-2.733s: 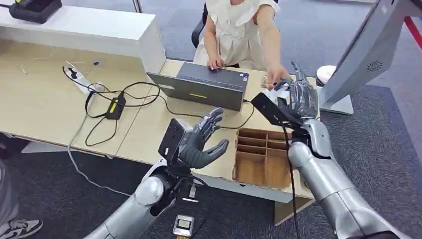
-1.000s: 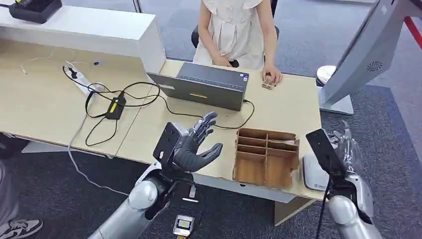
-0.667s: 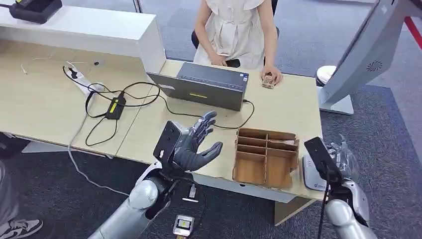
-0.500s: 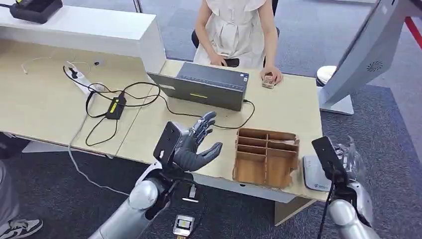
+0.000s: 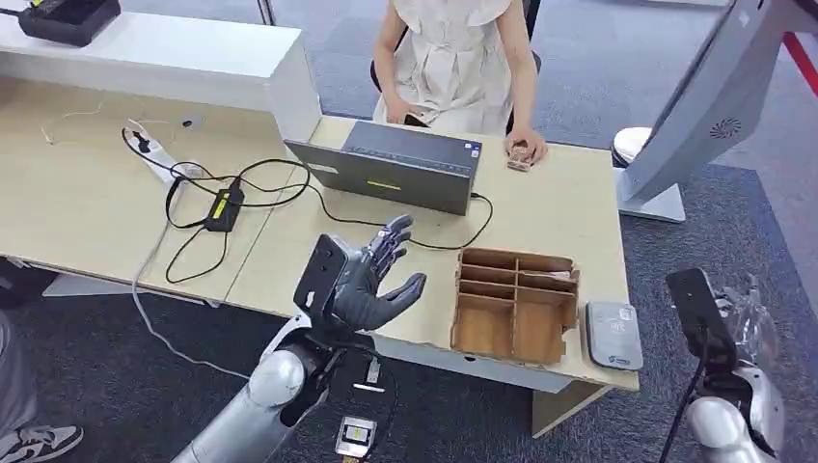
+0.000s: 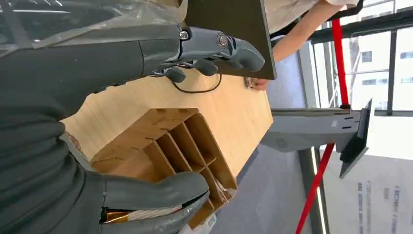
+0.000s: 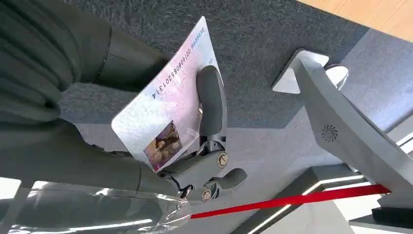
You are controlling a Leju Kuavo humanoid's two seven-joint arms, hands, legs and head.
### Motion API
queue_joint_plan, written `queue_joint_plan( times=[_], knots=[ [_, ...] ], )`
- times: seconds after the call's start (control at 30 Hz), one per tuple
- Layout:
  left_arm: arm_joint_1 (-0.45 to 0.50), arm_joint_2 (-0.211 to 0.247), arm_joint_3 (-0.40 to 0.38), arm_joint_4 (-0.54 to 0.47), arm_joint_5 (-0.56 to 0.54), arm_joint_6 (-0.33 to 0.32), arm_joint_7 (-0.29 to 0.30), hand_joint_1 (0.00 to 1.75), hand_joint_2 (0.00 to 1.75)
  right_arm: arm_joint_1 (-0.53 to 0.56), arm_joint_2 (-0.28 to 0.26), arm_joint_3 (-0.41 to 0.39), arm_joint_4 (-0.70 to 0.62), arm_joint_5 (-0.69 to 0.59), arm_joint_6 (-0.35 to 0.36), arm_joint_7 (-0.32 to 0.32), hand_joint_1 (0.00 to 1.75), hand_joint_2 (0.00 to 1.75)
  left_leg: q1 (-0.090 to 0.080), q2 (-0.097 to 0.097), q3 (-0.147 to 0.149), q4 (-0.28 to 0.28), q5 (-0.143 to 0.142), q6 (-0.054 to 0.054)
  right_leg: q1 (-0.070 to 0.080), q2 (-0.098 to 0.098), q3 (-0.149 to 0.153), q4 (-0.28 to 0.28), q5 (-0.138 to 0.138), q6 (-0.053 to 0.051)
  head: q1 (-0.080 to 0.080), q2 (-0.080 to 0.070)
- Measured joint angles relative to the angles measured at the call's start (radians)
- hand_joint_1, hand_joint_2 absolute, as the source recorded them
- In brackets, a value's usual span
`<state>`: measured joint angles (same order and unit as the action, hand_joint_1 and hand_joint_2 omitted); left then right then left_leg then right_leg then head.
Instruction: Pass the card to the sensor for recognition and then transmit it.
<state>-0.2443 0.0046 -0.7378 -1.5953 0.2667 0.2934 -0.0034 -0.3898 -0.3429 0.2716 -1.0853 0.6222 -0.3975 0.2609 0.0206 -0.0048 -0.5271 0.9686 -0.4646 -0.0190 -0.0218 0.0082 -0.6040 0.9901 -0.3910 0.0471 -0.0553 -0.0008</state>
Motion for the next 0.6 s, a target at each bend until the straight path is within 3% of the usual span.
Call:
queue_joint_plan(
  times=[0.3, 0.6],
  knots=[
    [-0.001, 0.000, 0.000, 0.000, 0.010, 0.000, -0.008, 0.00, 1.75, 0.000, 0.034, 0.019, 0.026, 0.025, 0.107, -0.008, 1.75, 1.75, 0.000, 0.000, 0.000, 0.000, 0.000, 0.000, 0.000, 0.000, 0.000, 0.000, 0.000, 0.000, 0.000, 0.000],
    [-0.001, 0.000, -0.002, 0.000, 0.006, 0.000, 0.004, 0.00, 1.75, -0.001, 0.079, 0.055, 0.081, 0.022, 0.115, -0.001, 1.75, 1.75, 0.000, 0.000, -0.001, 0.000, 0.000, 0.000, 0.000, 0.000, 0.000, 0.000, 0.000, 0.000, 0.000, 0.000]
  ],
)
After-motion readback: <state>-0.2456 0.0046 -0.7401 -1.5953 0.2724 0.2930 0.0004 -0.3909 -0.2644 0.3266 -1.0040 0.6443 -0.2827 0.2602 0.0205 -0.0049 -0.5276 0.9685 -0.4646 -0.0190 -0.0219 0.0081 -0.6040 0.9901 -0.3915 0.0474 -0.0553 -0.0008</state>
